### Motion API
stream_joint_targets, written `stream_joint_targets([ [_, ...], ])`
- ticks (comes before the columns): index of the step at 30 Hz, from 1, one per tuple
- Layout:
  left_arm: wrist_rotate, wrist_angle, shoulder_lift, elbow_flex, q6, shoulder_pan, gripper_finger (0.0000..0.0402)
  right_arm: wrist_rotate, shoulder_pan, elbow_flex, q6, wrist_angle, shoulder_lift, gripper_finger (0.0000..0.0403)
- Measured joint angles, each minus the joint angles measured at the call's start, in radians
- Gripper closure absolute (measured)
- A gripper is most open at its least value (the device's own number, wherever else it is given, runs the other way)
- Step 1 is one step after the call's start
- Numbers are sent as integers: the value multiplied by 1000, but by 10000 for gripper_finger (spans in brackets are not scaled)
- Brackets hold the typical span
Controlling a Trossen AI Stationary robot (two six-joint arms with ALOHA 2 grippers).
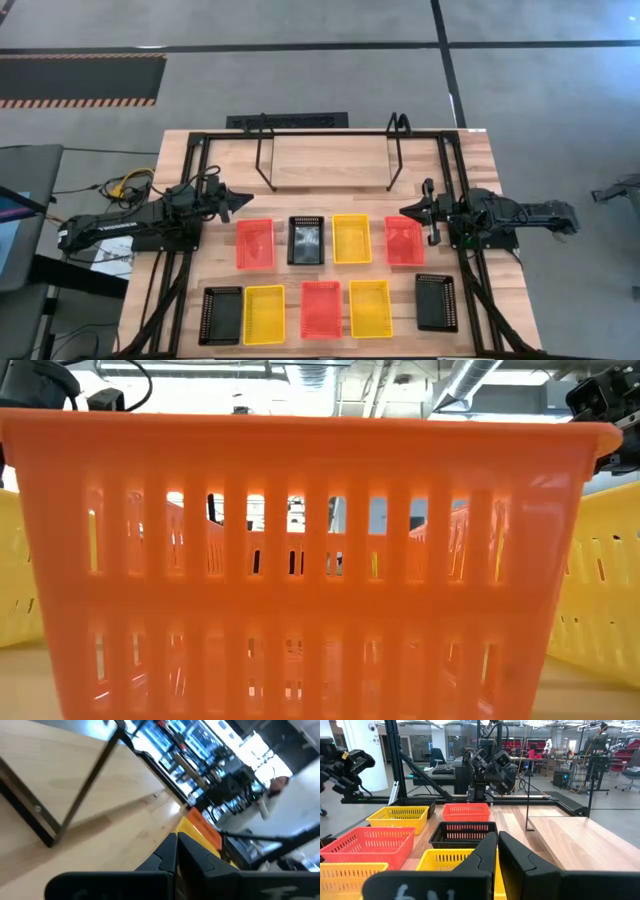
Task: Stack baskets on shelf by color
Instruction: Put the top right orange bin on the shelf
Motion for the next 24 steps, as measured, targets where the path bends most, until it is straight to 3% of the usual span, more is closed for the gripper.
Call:
stream_joint_targets([
  [4, -60, 18, 0, 0, -22, 0, 402, 4, 0, 0, 15, 32, 2, 359],
  [15, -67, 33, 0, 0, -3, 0, 401, 11, 0, 0, 261, 382, 2, 359],
  [24, -62, 32, 0, 0, 18, 0, 401, 41, -17, 0, 269, 438, 2, 359],
])
